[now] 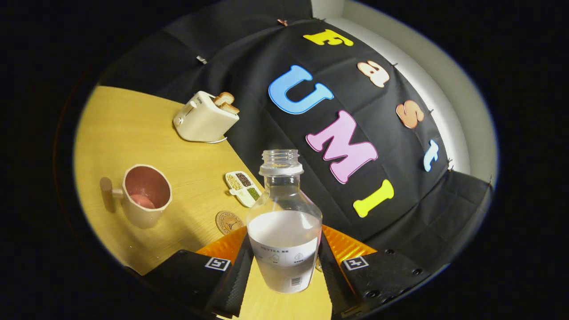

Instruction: Take the bottle from table, then pour the juice into the cup, finally place the bottle on the coaster

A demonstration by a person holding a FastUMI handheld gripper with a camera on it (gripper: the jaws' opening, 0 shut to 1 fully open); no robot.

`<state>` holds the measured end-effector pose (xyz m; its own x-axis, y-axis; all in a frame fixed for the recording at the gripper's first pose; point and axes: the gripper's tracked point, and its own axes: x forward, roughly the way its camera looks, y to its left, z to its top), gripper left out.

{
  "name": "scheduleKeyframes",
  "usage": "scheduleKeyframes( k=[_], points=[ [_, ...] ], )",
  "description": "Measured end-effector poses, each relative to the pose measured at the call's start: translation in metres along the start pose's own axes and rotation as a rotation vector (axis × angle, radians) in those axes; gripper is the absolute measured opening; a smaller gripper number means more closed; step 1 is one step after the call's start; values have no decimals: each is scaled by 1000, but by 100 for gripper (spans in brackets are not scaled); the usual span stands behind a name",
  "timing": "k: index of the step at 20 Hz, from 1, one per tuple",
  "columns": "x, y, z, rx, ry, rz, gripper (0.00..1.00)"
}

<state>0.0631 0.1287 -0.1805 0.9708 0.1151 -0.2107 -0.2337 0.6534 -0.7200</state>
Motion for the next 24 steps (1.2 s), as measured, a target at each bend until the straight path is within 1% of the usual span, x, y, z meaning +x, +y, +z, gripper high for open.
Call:
scheduleKeyframes(
  k=[3,8,11,18,24],
  points=[
    [-2,5,4,-113,-13,-7,76],
    [4,21,10,-245,-28,14,76],
    [5,25,8,-296,-18,17,76],
    [6,46,9,-413,-39,49,76],
    [9,52,10,-480,-37,44,76]
  ],
)
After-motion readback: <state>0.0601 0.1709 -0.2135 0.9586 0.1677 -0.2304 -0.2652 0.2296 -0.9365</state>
